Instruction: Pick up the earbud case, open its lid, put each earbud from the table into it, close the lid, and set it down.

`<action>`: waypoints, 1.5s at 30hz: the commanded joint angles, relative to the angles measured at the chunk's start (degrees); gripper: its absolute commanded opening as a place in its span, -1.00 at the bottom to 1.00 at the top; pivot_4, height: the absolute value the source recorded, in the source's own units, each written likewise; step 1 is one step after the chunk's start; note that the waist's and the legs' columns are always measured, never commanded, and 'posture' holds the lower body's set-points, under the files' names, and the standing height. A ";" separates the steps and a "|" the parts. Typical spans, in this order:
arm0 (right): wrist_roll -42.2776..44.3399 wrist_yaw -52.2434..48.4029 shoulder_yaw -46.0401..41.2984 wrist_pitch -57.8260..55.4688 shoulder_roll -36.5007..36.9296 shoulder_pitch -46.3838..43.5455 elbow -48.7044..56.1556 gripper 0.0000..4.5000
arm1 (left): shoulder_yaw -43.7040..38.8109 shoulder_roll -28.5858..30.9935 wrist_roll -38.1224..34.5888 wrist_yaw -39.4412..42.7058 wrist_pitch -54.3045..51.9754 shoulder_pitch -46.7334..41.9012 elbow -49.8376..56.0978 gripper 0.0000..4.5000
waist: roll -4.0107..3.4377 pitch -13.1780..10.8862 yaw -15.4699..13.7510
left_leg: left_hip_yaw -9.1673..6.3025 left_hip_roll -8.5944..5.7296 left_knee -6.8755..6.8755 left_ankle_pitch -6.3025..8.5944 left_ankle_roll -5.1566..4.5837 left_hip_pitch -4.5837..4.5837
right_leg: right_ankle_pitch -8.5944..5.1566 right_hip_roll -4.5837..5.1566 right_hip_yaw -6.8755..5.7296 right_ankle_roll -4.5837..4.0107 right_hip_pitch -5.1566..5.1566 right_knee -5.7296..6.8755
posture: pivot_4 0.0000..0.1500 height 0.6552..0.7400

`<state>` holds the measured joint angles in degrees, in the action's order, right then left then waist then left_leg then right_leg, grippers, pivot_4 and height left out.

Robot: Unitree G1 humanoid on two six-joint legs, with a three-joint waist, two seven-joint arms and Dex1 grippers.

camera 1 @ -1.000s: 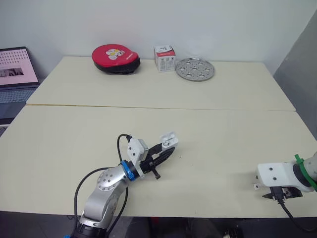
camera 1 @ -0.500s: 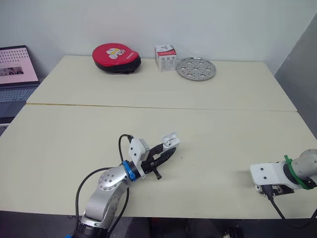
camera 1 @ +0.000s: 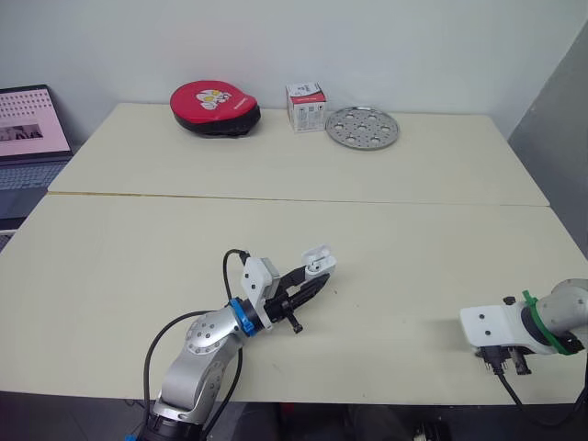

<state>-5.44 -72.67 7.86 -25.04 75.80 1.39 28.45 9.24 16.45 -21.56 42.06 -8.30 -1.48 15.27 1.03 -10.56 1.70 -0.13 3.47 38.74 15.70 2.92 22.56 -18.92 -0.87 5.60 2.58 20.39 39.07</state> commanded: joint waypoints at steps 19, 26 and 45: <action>21.45 7.55 -8.99 -10.77 -21.06 -17.22 5.46 -0.83 | 0.50 -1.08 -0.14 1.91 2.53 -4.43 -1.09 -0.64 | 0.03 -0.02 -0.02 | -0.10 -0.01 0.02 0.00 0.00 0.05 | 0.03 -0.03 -0.07 0.02 -0.01 0.01 | 1.00 1.00; 30.21 25.98 -11.17 -13.92 -43.43 -22.90 10.56 -0.83 | 0.40 -2.24 -0.18 2.27 3.36 -8.57 -2.81 -0.64 | 0.01 0.00 -0.03 | -0.43 -0.04 0.00 0.00 0.00 0.29 | 0.06 -0.02 -0.25 0.05 0.13 0.04 | 1.00 1.00; 26.10 33.33 -4.37 -4.02 -49.36 -19.80 5.38 -0.83 | 0.24 -3.16 -0.44 2.90 3.63 -11.80 -3.67 -0.64 | -0.01 0.01 -0.01 | -0.79 -0.06 0.00 0.00 0.01 0.32 | 0.06 -0.02 -0.40 0.04 0.17 0.13 | 1.00 1.00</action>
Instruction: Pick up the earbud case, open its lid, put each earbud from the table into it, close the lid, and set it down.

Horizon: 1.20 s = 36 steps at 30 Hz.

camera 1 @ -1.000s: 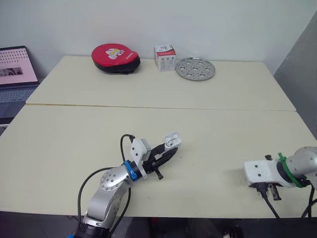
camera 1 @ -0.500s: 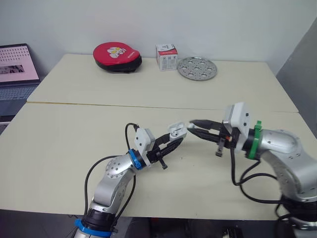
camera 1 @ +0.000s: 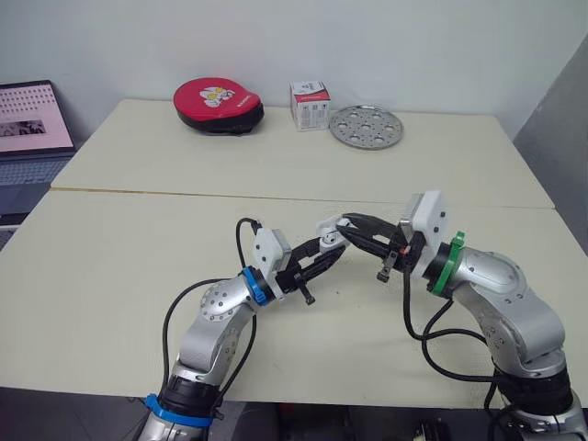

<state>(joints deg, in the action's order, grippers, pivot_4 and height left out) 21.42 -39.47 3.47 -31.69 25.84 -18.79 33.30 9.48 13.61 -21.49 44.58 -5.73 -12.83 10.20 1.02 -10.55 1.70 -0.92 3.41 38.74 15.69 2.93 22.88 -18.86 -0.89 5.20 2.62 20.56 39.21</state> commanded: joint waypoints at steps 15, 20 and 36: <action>-6.40 -0.69 4.19 7.69 3.91 2.44 -1.50 -0.83 | 0.09 -0.26 -0.72 -0.09 0.42 0.06 2.79 -0.64 | 0.00 0.00 0.00 | -0.01 0.00 0.00 0.00 0.00 0.00 | 0.00 0.00 -0.01 0.00 0.00 -0.01 | 1.00 1.00; -2.27 0.00 2.18 4.35 3.23 2.46 -0.16 -0.51 | 0.46 -0.07 -0.39 0.41 0.83 0.00 2.86 -0.64 | 0.00 0.00 -0.01 | -0.02 0.00 0.00 0.00 0.00 0.01 | 0.00 0.00 -0.01 0.00 0.00 -0.01 | 1.00 1.00; 12.01 -2.48 -15.01 -10.02 15.97 1.89 5.44 0.36 | 1.81 1.03 -1.67 5.14 -0.35 -1.13 -0.05 -0.64 | -0.01 -0.01 -0.08 | 0.01 -0.03 -0.02 0.00 -0.01 0.03 | 0.00 0.02 -0.03 0.00 -0.03 -0.10 | 1.00 1.00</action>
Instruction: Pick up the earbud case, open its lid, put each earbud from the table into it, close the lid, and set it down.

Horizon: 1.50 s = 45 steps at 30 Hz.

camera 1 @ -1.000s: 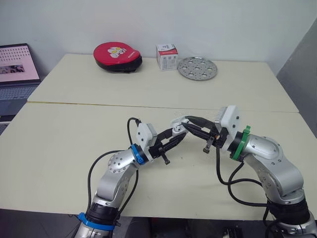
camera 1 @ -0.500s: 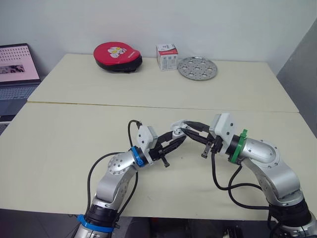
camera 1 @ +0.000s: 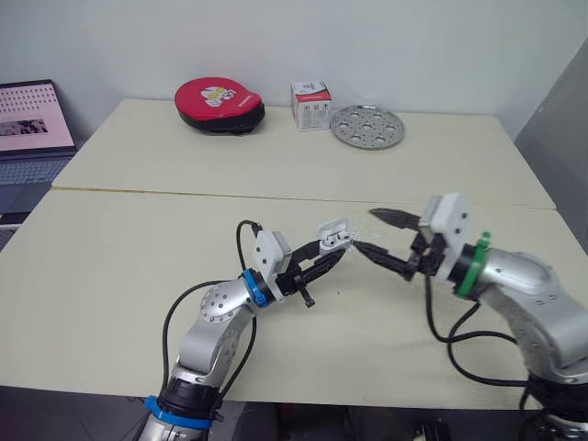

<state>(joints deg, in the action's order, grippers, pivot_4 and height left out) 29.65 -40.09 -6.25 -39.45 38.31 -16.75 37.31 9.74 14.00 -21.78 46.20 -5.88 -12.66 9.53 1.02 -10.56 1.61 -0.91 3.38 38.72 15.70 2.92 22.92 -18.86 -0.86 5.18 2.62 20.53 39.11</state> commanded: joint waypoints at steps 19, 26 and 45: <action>12.83 -21.75 2.03 -7.26 18.42 -6.69 -5.29 -1.00 | 7.96 -0.22 -5.09 20.24 -7.04 -10.34 -7.34 -0.64 | -0.01 -0.02 0.03 | 0.08 -0.03 -0.04 0.02 -0.04 0.08 | -0.01 -0.03 0.06 0.00 0.11 -0.05 | 1.00 1.00; 15.18 -20.63 1.96 -9.87 19.26 -2.57 -2.42 -1.00 | 7.49 -0.27 -4.97 20.31 -7.88 -9.99 -7.17 -0.64 | -0.01 -0.02 0.02 | 0.03 -0.04 -0.02 0.02 -0.04 0.08 | -0.01 -0.03 0.03 0.00 0.09 -0.05 | 1.00 1.00; 8.37 -13.34 6.91 -5.25 15.89 -8.93 -8.44 -1.00 | 8.57 0.39 -3.59 21.88 -6.40 -9.50 -6.47 -0.64 | -0.01 -0.02 0.03 | 0.07 -0.03 -0.03 0.02 -0.04 0.15 | -0.01 -0.03 0.10 0.00 0.24 -0.04 | 1.00 1.00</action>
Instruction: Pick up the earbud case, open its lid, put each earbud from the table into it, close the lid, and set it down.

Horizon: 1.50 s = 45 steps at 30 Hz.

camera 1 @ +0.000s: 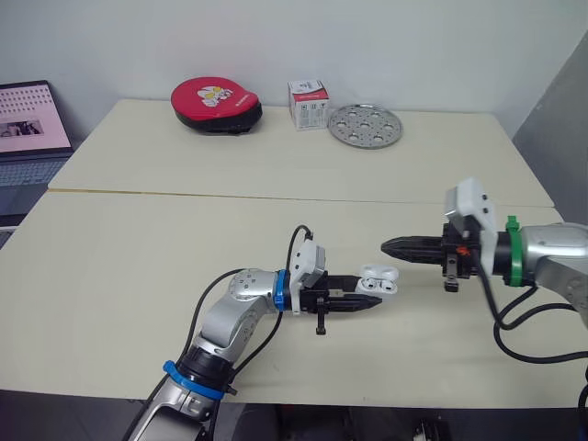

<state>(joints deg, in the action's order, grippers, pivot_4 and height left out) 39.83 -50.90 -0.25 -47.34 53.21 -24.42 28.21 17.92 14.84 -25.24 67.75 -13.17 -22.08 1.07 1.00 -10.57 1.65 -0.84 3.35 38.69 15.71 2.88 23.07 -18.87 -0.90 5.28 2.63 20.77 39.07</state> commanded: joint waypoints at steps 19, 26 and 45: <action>5.78 -5.54 -7.60 -2.23 5.40 8.71 2.89 -1.00 | 0.00 0.34 -1.38 -2.81 -11.65 -1.50 0.69 -0.64 | 0.00 0.00 -0.12 | -0.15 0.01 0.10 -0.01 0.00 0.49 | 0.01 0.00 -0.11 -0.01 0.49 0.16 | 1.00 1.00; -0.67 -5.00 -13.08 5.67 5.17 19.03 5.56 -1.00 | -3.94 -5.25 -3.84 -16.84 -35.80 -7.84 -7.50 -0.64 | 0.00 0.00 -0.47 | -0.14 -0.07 0.20 -0.01 0.00 0.53 | 0.00 0.00 -0.20 0.01 0.51 0.33 | 1.00 1.00; -1.54 -2.18 -10.42 7.46 3.20 16.67 7.56 -1.00 | -7.27 6.25 -2.57 -20.45 -43.65 -1.72 0.07 0.98 | -0.01 0.03 1.70 | -0.08 0.04 0.04 -0.09 0.11 -0.46 | -0.01 -0.16 0.22 0.02 -0.07 0.71 | 1.00 1.00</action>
<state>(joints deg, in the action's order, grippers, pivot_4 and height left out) 39.14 -52.31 -10.49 -41.61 55.70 -6.88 35.32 11.90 17.41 -29.67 49.31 -55.31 -26.49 0.81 1.00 -10.54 3.35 -0.92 3.42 38.72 15.63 2.99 22.60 -18.89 -1.07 5.49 2.64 20.68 39.77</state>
